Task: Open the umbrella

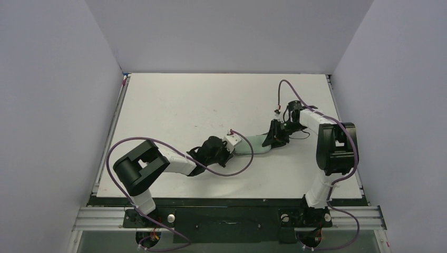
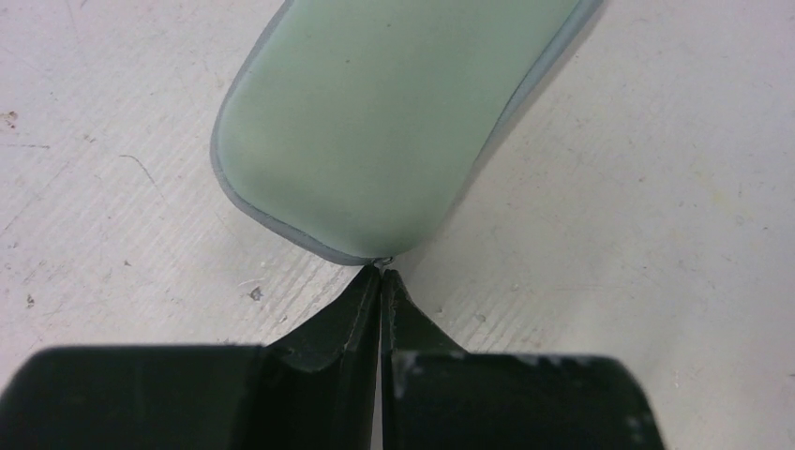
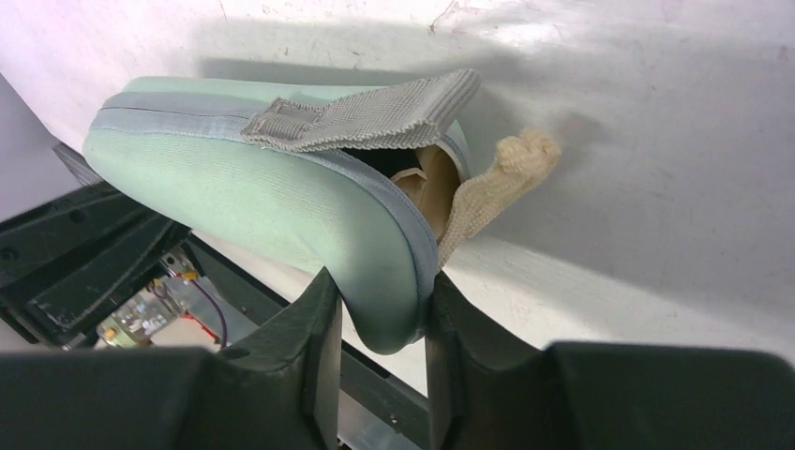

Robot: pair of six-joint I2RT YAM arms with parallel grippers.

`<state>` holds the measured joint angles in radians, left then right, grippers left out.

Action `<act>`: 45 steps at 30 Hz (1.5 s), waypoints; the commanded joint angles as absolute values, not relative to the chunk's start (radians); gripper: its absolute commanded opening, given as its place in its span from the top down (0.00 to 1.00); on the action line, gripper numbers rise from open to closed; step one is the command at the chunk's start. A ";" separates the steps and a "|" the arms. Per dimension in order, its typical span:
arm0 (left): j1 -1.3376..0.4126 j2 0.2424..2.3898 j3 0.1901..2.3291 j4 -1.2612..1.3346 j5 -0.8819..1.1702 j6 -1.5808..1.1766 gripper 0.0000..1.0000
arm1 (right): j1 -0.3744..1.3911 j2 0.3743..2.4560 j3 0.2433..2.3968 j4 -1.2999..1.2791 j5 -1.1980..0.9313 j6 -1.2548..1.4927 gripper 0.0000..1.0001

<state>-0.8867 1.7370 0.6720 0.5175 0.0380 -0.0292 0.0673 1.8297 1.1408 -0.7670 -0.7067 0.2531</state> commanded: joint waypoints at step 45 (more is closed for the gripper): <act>-0.812 1.663 0.618 0.582 0.213 0.275 1.00 | 0.094 2.114 1.752 -1.188 -0.558 -0.175 0.31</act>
